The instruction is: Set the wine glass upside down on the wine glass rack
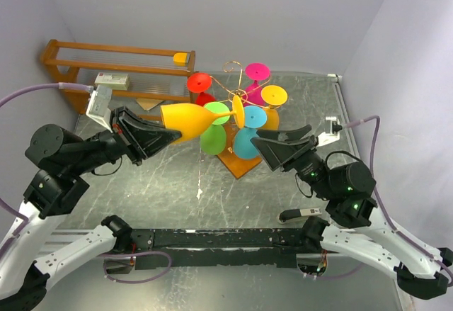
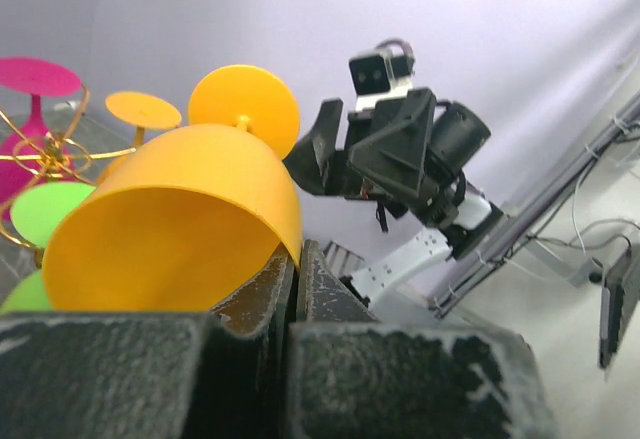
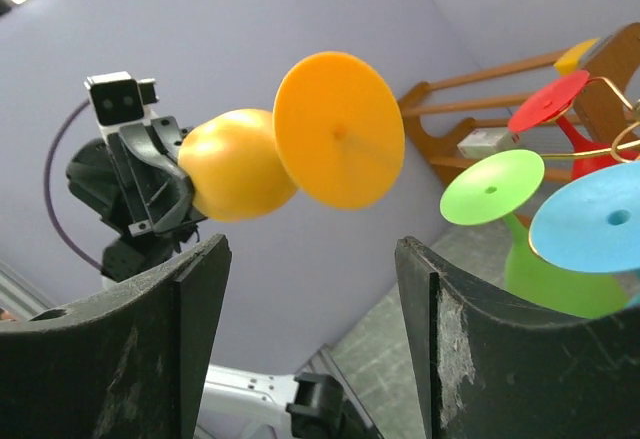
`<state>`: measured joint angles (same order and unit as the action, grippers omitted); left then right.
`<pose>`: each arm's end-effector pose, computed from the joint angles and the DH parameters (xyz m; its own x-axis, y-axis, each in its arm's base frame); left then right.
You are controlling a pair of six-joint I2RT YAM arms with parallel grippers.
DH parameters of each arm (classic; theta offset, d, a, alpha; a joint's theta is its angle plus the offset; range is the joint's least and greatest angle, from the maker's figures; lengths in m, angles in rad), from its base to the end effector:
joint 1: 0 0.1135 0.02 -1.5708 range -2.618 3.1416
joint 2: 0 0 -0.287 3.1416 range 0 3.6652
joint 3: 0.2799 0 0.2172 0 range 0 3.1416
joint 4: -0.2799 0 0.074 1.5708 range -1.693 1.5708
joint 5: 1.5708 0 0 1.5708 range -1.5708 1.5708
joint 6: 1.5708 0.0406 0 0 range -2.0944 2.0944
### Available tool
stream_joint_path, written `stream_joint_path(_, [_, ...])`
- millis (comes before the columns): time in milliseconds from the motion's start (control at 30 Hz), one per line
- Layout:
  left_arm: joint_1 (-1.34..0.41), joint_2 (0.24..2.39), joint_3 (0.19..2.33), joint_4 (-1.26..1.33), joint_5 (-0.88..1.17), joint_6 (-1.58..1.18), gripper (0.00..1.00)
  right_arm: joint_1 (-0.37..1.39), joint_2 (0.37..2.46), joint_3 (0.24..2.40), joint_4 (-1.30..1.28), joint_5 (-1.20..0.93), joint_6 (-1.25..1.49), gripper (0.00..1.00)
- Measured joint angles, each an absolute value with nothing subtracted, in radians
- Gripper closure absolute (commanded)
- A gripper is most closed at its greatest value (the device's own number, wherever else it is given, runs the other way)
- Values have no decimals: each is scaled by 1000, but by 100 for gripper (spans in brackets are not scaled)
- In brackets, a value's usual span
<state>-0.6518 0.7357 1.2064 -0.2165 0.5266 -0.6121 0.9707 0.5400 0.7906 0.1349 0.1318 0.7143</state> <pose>0.0446 -0.0597 0.4817 -0.3599 -0.3502 -0.8648 0.8606 0.2333 -0.4527 0.0423 0.0523 0.4139 -0.3305 0.6670 -0.6677 -0.7053 0.2956 0.6444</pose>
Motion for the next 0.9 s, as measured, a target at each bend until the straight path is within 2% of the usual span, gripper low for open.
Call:
stream_joint_path(167, [-652, 742, 1182, -123, 458, -634, 93, 971, 572, 731, 282, 146, 789, 37])
stream_joint_path(467, [-652, 767, 1177, -72, 388, -643, 93, 991, 754, 632, 585, 147, 979, 42])
stream_joint_path(733, [-652, 762, 1161, -49, 361, -643, 93, 1163, 908, 710, 725, 254, 1002, 41])
stream_joint_path(900, [-652, 755, 1150, -34, 358, -643, 93, 1201, 955, 792, 734, 372, 1026, 41])
